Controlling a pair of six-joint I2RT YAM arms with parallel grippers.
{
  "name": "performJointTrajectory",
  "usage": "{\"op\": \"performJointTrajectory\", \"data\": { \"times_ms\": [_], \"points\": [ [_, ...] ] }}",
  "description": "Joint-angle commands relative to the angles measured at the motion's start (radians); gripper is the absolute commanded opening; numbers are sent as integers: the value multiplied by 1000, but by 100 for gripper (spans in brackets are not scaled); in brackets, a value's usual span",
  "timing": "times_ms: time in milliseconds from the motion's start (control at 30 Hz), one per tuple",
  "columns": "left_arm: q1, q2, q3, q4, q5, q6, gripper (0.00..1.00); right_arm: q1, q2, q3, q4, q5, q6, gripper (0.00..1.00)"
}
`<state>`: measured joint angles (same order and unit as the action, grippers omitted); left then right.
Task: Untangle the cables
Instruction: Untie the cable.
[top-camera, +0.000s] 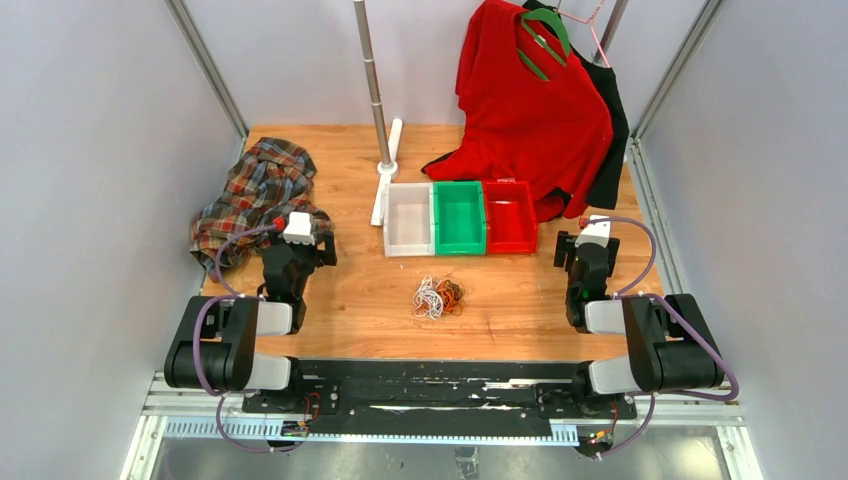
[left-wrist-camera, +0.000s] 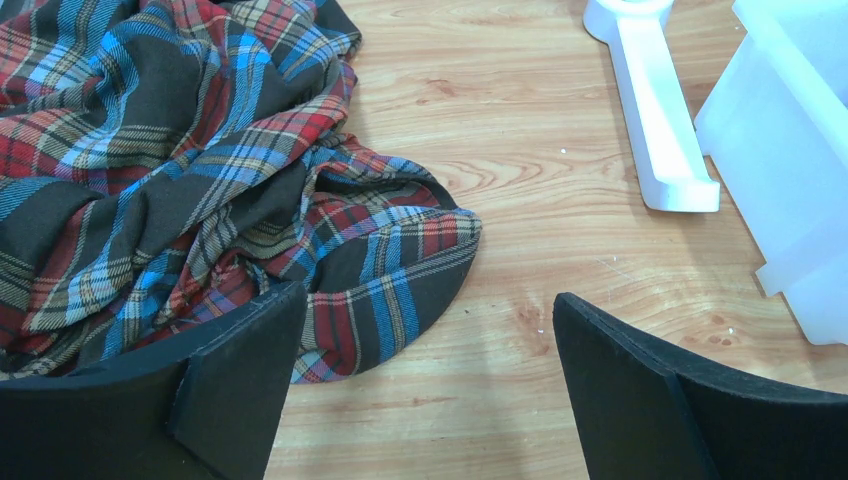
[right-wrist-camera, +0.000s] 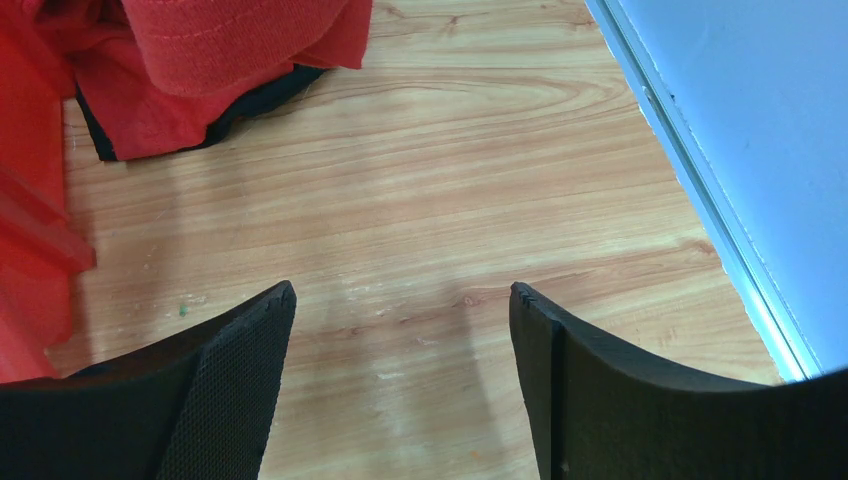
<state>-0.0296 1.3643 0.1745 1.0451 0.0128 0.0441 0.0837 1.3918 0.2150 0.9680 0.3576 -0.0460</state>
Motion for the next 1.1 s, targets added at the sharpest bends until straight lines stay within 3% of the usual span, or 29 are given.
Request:
{"op": "performJointTrajectory", "data": {
  "times_ms": [0,400,500,600,700,800,933,1067],
  "points": [
    [7,0,21,23,-18,-5,98,-4,-5,12,20,-8,-12,78],
    [7,-23,31,-2,-9,2,98,6,-25,5,58,-20,-51,78],
    [6,-144,126,-318,23,26,98,41,-138,68,-188,33,-35,79],
    [7,-209,329,-745,94,57,98,42,-224,225,-614,128,154,79],
    [7,-223,475,-1052,225,103,98,64,-318,215,-639,100,156,79],
    [7,-225,563,-1245,379,142,98,64,-438,186,-600,-13,199,79],
    [-6,-223,622,-1381,614,171,98,64,-457,264,-632,-292,315,79],
    [-129,-220,667,-1458,600,212,98,63,-415,315,-695,-439,577,79]
  ]
}}
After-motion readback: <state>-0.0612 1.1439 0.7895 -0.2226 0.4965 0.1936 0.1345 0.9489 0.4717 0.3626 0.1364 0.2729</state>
